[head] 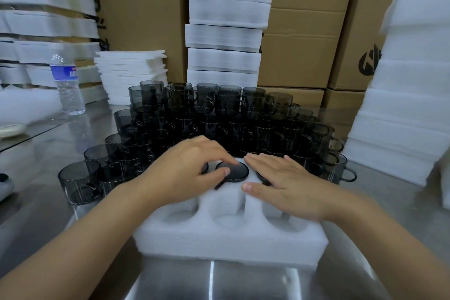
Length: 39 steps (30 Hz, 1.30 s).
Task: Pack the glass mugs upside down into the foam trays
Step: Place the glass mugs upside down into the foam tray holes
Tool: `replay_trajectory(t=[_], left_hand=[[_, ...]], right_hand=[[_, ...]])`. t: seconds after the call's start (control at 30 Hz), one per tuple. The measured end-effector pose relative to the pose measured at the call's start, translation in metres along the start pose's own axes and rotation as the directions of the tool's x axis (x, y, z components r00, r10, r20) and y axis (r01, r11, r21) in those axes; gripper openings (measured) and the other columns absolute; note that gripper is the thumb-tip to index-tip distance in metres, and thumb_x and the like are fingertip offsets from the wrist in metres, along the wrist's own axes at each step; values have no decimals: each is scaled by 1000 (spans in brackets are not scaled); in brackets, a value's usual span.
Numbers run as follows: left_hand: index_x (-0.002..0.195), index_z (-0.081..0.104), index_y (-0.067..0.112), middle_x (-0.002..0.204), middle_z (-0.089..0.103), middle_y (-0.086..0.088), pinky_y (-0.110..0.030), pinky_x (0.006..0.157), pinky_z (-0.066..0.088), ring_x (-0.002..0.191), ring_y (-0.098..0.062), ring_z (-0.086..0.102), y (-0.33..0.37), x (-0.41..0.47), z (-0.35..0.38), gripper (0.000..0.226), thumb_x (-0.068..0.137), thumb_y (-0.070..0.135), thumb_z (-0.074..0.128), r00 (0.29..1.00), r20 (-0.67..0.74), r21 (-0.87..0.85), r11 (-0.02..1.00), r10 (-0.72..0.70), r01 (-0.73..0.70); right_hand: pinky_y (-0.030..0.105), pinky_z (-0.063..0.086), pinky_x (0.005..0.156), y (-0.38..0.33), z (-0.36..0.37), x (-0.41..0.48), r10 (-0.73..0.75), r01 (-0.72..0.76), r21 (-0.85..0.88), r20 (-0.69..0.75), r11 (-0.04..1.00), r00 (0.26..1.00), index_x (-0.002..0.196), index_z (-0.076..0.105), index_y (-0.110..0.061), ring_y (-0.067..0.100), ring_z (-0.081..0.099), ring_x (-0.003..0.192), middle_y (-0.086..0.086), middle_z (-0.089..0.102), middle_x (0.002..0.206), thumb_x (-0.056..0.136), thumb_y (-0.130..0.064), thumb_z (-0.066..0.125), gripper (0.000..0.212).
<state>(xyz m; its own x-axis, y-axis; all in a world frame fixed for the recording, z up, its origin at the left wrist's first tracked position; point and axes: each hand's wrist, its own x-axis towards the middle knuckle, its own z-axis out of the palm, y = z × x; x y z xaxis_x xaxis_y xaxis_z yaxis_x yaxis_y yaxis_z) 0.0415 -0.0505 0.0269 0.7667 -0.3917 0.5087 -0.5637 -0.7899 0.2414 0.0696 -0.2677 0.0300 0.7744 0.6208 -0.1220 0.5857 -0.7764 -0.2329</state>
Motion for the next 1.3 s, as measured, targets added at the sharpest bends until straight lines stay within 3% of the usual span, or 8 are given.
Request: replay_trajectory(t=[0.2, 0.3, 0.43, 0.53, 0.73, 0.87, 1.07, 1.3], left_hand=[[83, 64, 40, 75, 58, 19, -25, 60, 39, 73, -1, 52, -19, -1, -25, 10, 81, 31, 67, 862, -368, 50, 919, -348, 392], [70, 55, 36, 70, 56, 17, -24, 54, 36, 69, -6, 51, -26, -5, -31, 16, 80, 38, 67, 797, -309, 227, 773, -520, 593], [72, 55, 24, 74, 60, 4, -32, 69, 50, 76, -21, 58, -32, -12, -47, 21, 80, 39, 66, 673, -179, 430, 559, -717, 709], [72, 54, 17, 76, 59, -4, -31, 67, 48, 74, -25, 58, -31, -16, -66, 25, 82, 37, 65, 612, -134, 475, 491, -780, 730], [62, 49, 14, 62, 52, -2, -25, 59, 38, 60, -21, 50, -28, -24, -80, 41, 73, 44, 74, 577, -17, 546, 475, -817, 690], [72, 52, 14, 67, 54, 2, -23, 55, 36, 61, -15, 49, -27, -24, -75, 41, 68, 45, 78, 536, 139, 621, 495, -833, 608], [71, 43, 22, 74, 52, 3, -26, 63, 40, 70, -18, 52, -33, -22, -67, 33, 73, 30, 75, 585, 177, 626, 549, -791, 553], [81, 55, 22, 89, 62, 1, -30, 68, 48, 80, -20, 57, -26, -21, -53, 9, 81, 13, 55, 654, 153, 626, 585, -740, 516]], right_hand=[[32, -12, 117, 0, 1, -2, -9, 9, 13, -25, 1000, 1000, 152, 0, -36, -4, -9, 142, -22, -4, 157, 72, -76, 11, 90], [33, -10, 118, 0, 1, -1, -6, 6, 10, -33, 1000, 999, 152, 2, -36, -4, -8, 142, -22, -2, 157, 73, -76, 12, 89], [33, -10, 118, 1, 2, -1, -10, 10, 5, -37, 1000, 999, 152, 2, -36, -4, -7, 142, -22, -2, 157, 78, -74, 15, 84], [32, -10, 118, 0, 1, -1, -12, 13, 10, -36, 1000, 999, 152, 2, -36, -4, -7, 142, -23, -2, 157, 72, -76, 12, 89], [32, -10, 118, 1, 2, 0, -12, 12, 9, -32, 1000, 999, 151, 2, -38, -4, -9, 142, -24, -3, 157, 71, -78, 10, 90], [31, -11, 117, 1, 1, -1, -10, 11, 10, -32, 1000, 999, 151, 1, -38, -4, -9, 142, -24, -3, 156, 71, -77, 11, 89], [31, -10, 117, -1, 1, -1, -3, 3, -5, -27, 1000, 1000, 151, 1, -38, -4, -9, 142, -24, -3, 156, 81, -72, 16, 79], [31, -11, 117, -1, 0, -2, 2, -2, 4, -19, 1000, 1000, 151, -1, -38, -4, -10, 142, -25, -5, 156, 74, -75, 13, 86]])
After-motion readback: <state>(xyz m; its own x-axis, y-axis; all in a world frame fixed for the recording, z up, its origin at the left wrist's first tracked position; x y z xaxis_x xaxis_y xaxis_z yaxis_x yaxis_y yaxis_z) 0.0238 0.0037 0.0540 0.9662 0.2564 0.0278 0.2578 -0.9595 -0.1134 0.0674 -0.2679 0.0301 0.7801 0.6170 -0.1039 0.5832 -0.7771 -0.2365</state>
